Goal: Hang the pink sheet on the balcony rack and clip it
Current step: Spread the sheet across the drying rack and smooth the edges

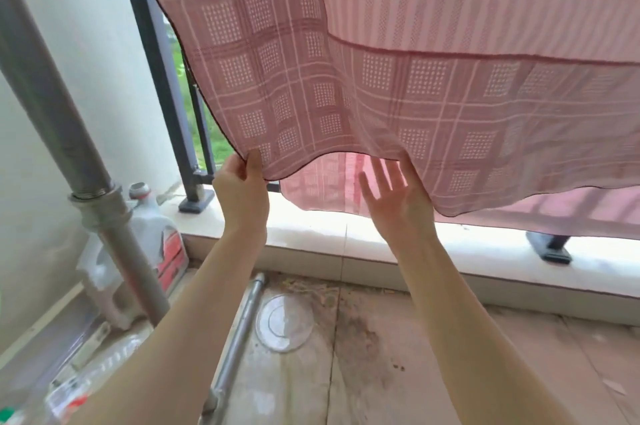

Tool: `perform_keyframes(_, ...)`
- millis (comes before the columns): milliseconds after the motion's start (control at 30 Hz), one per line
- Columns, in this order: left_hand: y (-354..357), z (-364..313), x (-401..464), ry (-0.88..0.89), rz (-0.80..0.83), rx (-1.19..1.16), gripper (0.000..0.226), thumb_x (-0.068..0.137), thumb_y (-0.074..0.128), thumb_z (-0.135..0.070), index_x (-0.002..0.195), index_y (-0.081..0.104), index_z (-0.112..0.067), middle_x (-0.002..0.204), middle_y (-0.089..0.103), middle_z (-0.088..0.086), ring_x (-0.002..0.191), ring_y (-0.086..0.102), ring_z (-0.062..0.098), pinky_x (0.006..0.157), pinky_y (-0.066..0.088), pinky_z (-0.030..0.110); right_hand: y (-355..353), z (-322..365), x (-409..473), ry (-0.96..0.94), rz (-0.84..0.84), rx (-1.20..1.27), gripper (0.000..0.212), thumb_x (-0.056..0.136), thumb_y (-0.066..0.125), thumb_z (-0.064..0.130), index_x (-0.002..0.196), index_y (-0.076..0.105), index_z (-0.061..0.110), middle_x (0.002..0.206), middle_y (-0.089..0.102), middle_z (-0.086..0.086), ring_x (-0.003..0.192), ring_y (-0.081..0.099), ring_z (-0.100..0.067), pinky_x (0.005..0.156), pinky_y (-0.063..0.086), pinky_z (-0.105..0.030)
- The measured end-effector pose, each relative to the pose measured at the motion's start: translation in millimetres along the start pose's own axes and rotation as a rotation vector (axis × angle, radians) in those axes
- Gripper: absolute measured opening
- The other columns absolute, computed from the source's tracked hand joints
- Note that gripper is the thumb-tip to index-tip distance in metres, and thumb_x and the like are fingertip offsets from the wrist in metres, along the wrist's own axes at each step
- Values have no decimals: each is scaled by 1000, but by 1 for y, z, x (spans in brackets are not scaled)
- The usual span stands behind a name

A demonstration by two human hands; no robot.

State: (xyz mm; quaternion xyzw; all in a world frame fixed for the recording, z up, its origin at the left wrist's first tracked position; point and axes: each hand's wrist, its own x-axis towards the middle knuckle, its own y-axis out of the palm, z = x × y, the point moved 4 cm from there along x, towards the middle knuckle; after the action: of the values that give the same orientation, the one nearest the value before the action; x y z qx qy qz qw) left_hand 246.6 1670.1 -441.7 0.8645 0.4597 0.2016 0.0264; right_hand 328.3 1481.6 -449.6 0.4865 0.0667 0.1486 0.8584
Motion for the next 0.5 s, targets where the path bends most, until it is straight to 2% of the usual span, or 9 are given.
perform_keyframes(67,4,2,1,7,5,35,18,83,52,-28,66,54,-26,77,55,9,75,48,19,75,46,43,-8,10,-3,-33,-12,-63,12,91,52,14,92,62,21,103,67,5,107,60,-13,94,46,-36)
perform_keyframes(133,1,6,5,14,-17,62,20,83,52,-29,63,53,-24,74,53,9,73,46,20,71,43,41,-21,9,-7,-18,-68,-103,11,91,54,15,82,61,19,87,70,8,93,66,-11,82,48,-30)
perform_keyframes(267,-22,38,4,28,-61,170,25,80,50,-31,58,45,-21,60,45,4,68,41,19,70,48,54,-56,-15,-13,50,-196,-90,11,91,55,15,81,58,16,86,64,3,89,63,-13,76,48,-29)
perform_keyframes(333,-33,58,0,-2,-74,209,25,77,50,-35,58,46,-20,63,46,8,68,41,19,73,48,56,-70,-26,-17,75,-238,-103,12,92,55,14,80,57,15,86,64,3,91,62,-14,75,48,-29)
perform_keyframes(400,-40,73,-6,-39,-64,219,26,77,50,-36,58,46,-18,67,48,10,69,42,19,73,47,54,-83,-34,-20,95,-273,-116,10,92,55,16,82,57,16,87,65,3,92,62,-14,76,47,-29)
perform_keyframes(500,-44,90,-15,-89,-31,238,25,79,50,-34,60,47,-18,68,50,10,70,43,19,70,43,44,-100,-41,-22,123,-322,-117,12,93,54,16,81,58,16,85,64,3,89,60,-14,75,45,-28)
